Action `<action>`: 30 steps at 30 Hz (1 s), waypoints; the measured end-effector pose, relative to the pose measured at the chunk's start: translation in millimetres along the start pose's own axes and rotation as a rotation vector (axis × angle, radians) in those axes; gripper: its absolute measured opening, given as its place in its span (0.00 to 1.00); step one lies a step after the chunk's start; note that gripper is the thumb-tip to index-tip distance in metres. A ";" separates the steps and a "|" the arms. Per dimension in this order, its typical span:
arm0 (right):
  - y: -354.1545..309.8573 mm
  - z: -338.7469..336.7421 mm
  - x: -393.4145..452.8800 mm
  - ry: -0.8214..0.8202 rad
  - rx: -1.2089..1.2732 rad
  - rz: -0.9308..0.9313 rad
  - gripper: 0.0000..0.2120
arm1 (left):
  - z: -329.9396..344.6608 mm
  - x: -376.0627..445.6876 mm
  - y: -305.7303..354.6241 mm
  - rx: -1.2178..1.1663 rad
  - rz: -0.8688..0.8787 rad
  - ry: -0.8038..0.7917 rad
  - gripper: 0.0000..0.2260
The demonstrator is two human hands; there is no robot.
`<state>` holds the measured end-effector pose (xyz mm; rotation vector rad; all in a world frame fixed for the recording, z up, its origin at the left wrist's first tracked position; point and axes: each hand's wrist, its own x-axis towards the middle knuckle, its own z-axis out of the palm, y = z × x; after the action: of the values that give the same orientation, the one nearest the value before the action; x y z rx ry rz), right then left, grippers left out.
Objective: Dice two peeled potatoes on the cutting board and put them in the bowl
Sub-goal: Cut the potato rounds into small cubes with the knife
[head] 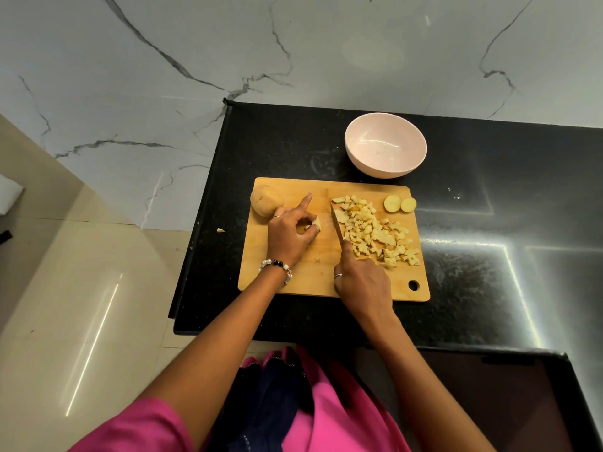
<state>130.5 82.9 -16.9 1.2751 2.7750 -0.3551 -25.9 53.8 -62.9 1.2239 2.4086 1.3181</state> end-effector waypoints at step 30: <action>-24.7 11.3 -12.1 -0.083 -0.049 -0.106 0.29 | 4.0 -2.8 -0.4 0.025 0.023 0.081 0.26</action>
<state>119.3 55.8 -21.6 1.0802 2.7697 -0.3367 -22.5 54.2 -66.4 1.2314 2.4806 1.3730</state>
